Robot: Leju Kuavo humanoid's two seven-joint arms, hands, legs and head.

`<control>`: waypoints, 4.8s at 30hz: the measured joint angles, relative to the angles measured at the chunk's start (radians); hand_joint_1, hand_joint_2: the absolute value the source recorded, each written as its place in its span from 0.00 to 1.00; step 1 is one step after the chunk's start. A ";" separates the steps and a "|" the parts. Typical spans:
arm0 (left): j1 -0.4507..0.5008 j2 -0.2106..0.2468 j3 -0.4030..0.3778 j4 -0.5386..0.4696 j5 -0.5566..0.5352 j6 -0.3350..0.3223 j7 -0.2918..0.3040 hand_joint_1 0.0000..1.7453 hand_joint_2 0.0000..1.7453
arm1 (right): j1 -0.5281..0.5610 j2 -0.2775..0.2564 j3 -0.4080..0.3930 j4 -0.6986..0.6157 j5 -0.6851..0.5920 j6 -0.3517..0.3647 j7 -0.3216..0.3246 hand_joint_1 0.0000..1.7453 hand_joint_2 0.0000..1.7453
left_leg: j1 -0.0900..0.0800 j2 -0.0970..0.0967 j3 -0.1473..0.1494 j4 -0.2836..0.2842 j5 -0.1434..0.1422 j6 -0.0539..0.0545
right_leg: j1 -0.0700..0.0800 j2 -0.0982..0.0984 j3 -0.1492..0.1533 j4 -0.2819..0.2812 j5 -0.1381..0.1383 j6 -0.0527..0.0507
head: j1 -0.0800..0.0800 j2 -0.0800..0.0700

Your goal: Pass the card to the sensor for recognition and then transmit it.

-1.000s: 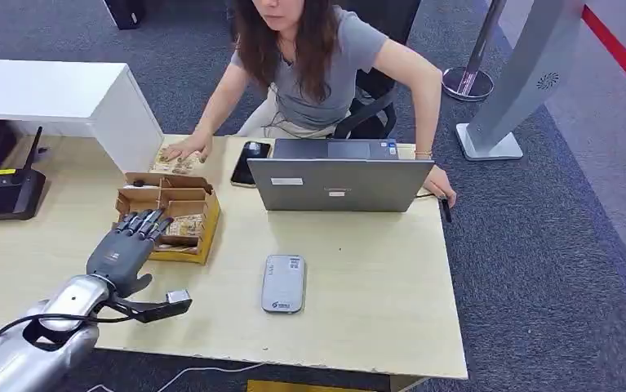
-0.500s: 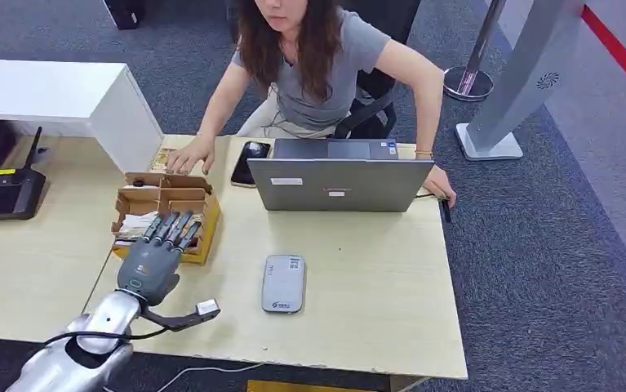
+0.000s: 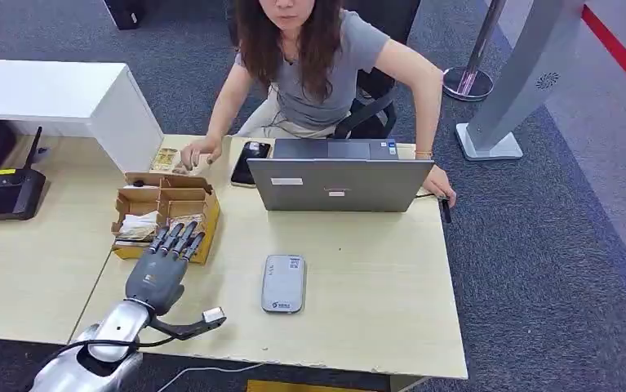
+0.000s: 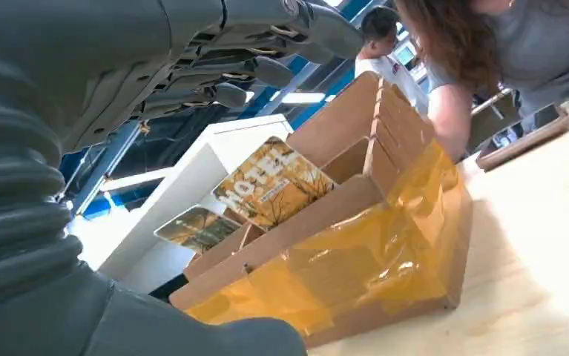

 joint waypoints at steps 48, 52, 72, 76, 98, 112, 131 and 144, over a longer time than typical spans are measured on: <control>0.006 0.024 0.037 0.071 -0.122 0.165 0.232 0.00 1.00 | -0.004 0.000 0.008 0.000 0.003 0.005 0.007 0.00 0.00 | 0.000 0.000 0.000 0.000 0.000 0.000 | 0.000 0.000 0.000 0.000 0.000 0.000 | 0.000 0.000; -0.002 0.031 0.029 0.089 -0.122 0.187 0.241 0.00 1.00 | -0.004 0.000 0.015 0.000 0.006 0.005 0.009 0.00 0.00 | 0.000 0.000 0.000 0.000 0.000 0.000 | 0.000 0.000 0.000 0.000 0.000 0.000 | 0.000 0.000; -0.060 0.016 -0.009 0.212 -0.122 0.302 0.239 0.00 1.00 | -0.013 0.000 0.026 0.000 0.020 0.011 0.016 0.00 0.00 | 0.000 0.000 0.000 0.000 0.000 0.000 | 0.000 0.000 0.000 0.000 0.000 0.000 | 0.000 0.000; -0.077 0.009 -0.013 0.235 -0.122 0.322 0.239 0.00 1.00 | -0.016 0.000 0.032 0.000 0.021 0.017 0.018 0.00 0.00 | 0.000 0.000 0.000 0.000 0.000 0.000 | 0.000 0.000 0.000 0.000 0.000 0.000 | 0.000 0.000; -0.142 -0.041 -0.035 0.336 -0.122 0.396 0.224 0.00 1.00 | -0.020 0.000 0.050 0.000 0.035 0.022 0.018 0.00 0.00 | 0.000 0.000 0.000 0.000 0.000 0.000 | 0.000 0.000 0.000 0.000 0.000 0.000 | 0.000 0.000; -0.154 -0.068 -0.038 0.358 -0.122 0.428 0.206 1.00 1.00 | -0.021 0.000 0.050 0.000 0.033 0.023 0.018 0.00 0.00 | 0.000 0.000 0.000 0.000 0.000 0.000 | 0.000 0.000 0.000 0.000 0.000 0.000 | 0.000 0.000; -0.155 -0.073 -0.039 0.372 -0.122 0.431 0.208 1.00 1.00 | -0.021 0.000 0.063 0.000 0.033 0.025 0.026 0.00 0.00 | 0.000 0.000 0.000 0.000 0.000 0.000 | 0.000 0.000 0.000 0.000 0.000 0.000 | 0.000 0.000; -0.171 -0.055 -0.056 0.351 -0.122 0.434 0.231 1.00 1.00 | -0.020 0.000 0.066 0.000 0.015 0.024 0.027 0.00 0.00 | 0.000 0.000 0.000 0.000 0.000 0.000 | 0.000 0.000 0.000 0.000 0.000 0.000 | 0.000 0.000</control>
